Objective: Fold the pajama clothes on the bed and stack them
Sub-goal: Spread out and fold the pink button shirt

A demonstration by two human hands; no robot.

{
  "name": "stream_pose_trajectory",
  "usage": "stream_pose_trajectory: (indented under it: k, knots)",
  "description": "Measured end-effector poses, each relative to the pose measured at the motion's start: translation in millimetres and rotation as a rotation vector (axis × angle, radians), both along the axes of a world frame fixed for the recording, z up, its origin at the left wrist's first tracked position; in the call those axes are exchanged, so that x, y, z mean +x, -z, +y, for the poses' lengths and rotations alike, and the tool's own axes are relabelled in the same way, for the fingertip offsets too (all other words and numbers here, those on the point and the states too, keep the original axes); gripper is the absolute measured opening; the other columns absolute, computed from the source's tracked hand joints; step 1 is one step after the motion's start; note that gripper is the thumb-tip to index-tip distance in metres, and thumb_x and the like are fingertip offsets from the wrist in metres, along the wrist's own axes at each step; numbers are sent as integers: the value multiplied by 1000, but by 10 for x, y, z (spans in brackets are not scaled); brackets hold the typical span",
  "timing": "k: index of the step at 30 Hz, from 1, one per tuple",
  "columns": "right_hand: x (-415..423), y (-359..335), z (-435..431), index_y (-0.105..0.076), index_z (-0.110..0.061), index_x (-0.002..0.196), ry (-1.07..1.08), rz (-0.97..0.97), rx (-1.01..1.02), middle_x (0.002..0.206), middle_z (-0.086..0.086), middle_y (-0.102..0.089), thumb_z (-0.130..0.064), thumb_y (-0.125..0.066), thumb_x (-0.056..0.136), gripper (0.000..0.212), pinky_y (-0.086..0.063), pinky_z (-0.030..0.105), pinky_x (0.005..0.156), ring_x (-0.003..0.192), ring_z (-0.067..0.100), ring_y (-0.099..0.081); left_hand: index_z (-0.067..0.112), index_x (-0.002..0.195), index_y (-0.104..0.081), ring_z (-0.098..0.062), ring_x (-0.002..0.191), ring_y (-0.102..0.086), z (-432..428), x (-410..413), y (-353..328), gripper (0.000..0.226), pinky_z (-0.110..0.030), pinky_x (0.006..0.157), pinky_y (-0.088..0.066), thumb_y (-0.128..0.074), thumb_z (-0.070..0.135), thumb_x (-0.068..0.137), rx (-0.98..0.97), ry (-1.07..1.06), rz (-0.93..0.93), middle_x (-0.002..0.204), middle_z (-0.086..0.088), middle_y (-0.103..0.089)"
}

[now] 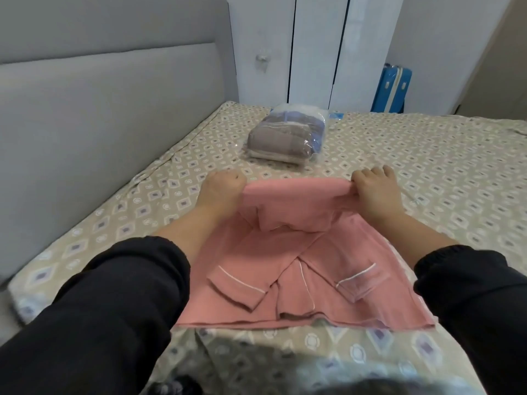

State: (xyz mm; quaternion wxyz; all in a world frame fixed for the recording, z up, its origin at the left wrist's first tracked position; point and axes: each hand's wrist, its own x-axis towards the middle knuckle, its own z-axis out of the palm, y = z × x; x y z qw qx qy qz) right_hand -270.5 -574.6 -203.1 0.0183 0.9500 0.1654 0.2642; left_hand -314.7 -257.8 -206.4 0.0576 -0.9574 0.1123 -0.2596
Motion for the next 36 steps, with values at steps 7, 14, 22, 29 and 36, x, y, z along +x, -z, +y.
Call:
stream_pose_trajectory:
  k: [7,14,22,29,36]
  knots:
    - [-1001,530,-319,-58,-3,69,-168,-25,29,64,15,-55,-18,-52,72,16,-44,43,72,63,35,-56,9,60,-51,-27,47,-50,-54,-1064,528,21,-30,46,-34,-68,-4,55,152,295,22,56,-11,-50]
    - [-1449,930,-424,-55,-6,67,-172,14,-86,65,13,-52,-19,-41,74,21,-41,42,72,61,32,-53,9,61,-51,-25,48,-49,-135,-1476,925,34,-30,42,-33,-73,-6,40,90,241,233,56,-10,-50]
    - [-1660,1297,-525,-61,-8,109,-17,382,-148,103,13,-58,-4,-65,72,38,-43,39,75,91,32,-51,15,98,-50,-31,93,-55,-239,-1635,1151,17,-36,71,-34,-53,19,81,51,86,483,102,-9,-59]
    - [-1518,1159,-395,-65,-5,85,94,399,153,84,11,-58,-16,-48,87,20,-42,39,74,85,32,-54,16,114,-62,-27,108,-51,-516,-1263,968,41,-38,90,-42,-36,44,96,-254,5,407,117,-7,-60]
    - [-1111,1340,-6,-29,-23,150,-29,579,139,158,1,-25,-41,-27,102,51,-12,44,118,145,20,-20,32,154,-4,-24,149,0,-608,-863,1415,62,-49,117,2,-15,55,97,-333,-258,583,163,0,-3]
